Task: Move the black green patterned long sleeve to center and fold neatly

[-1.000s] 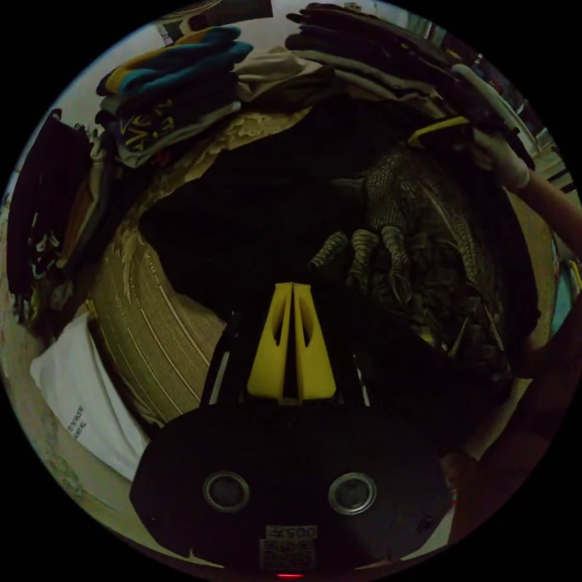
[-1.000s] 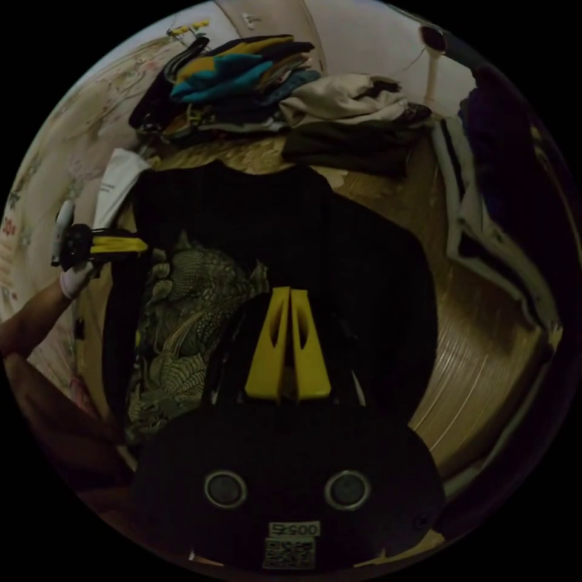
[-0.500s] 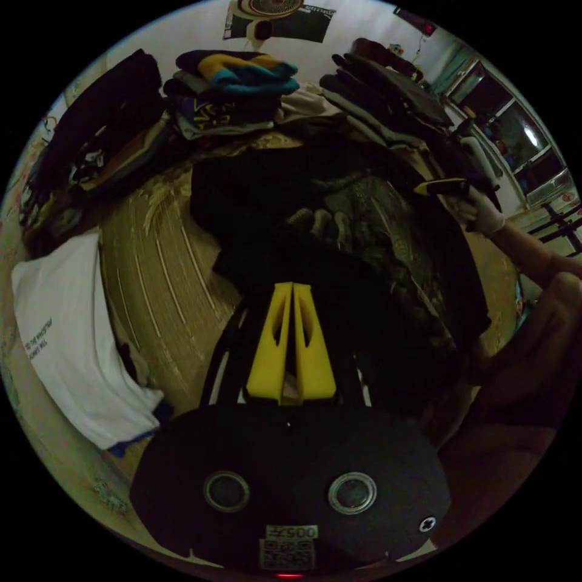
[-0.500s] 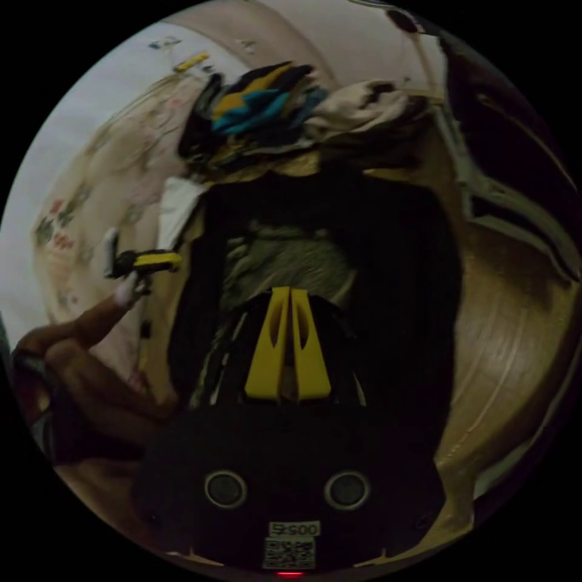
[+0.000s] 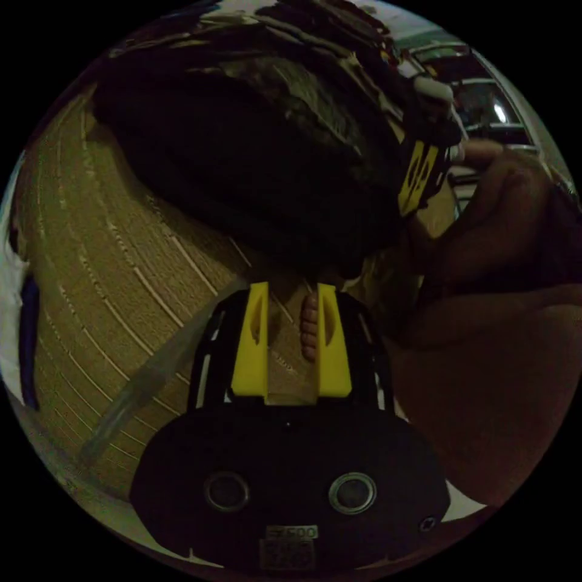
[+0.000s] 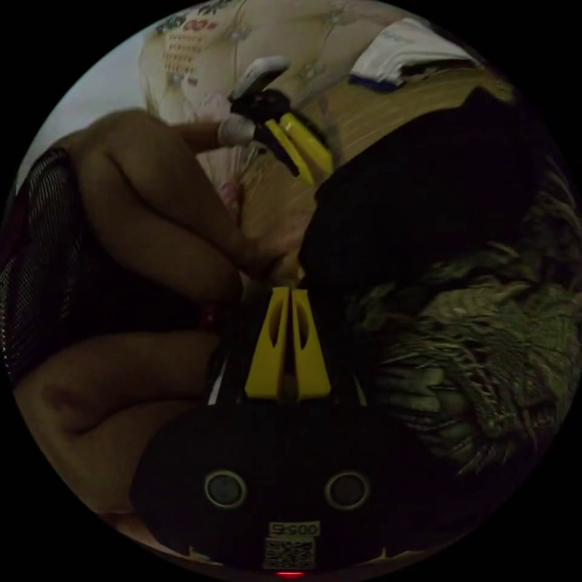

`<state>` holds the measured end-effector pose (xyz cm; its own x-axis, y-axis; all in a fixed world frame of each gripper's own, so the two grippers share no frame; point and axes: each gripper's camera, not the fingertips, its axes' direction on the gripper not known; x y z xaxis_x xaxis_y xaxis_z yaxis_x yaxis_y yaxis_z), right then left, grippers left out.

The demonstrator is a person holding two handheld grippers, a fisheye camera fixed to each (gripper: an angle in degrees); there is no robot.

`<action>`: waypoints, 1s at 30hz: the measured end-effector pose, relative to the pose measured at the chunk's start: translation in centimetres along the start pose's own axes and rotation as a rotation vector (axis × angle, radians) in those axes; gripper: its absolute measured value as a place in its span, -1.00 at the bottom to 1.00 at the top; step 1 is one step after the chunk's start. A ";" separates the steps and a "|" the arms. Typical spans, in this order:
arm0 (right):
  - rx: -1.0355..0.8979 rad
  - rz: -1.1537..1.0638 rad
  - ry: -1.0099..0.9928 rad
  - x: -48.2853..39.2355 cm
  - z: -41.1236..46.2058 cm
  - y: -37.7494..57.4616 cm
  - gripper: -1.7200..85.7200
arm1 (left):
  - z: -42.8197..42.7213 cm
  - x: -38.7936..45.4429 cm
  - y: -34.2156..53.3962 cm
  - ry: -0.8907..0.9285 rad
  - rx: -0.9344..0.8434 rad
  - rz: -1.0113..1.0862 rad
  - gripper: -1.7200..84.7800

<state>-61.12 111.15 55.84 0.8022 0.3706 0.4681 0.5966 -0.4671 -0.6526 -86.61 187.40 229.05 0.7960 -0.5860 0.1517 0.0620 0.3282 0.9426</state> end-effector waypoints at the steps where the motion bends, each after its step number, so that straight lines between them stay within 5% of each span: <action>1: -0.031 -0.006 0.007 0.2 1.5 -0.4 -0.98 | 1.3 0.4 -0.1 -0.022 -0.050 0.052 -0.64; 10: -0.116 0.042 0.305 0.0 9.4 -1.2 -0.71 | 4.9 2.1 -2.6 -0.078 -0.095 0.273 -0.82; 17: -0.215 -0.077 0.739 0.2 16.3 -4.0 -0.89 | 2.8 -1.7 -3.7 0.411 0.014 0.223 -0.86; 21: -0.077 0.099 0.468 3.1 14.2 -5.0 -0.93 | 1.0 -3.0 -2.5 0.518 0.049 0.208 -0.86; 25: 0.128 0.168 0.101 5.6 12.8 -5.7 -0.88 | 1.7 -4.5 1.2 0.430 -0.058 0.105 -0.86; 30: 0.054 0.226 -0.052 9.3 17.1 -9.1 -0.82 | 6.6 -9.3 6.5 0.456 -0.142 -0.177 -0.86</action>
<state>-59.44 132.56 55.99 0.9122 0.3029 0.2760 0.3987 -0.4999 -0.7689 -97.61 190.12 235.72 0.9458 -0.2692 -0.1815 0.2755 0.3697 0.8874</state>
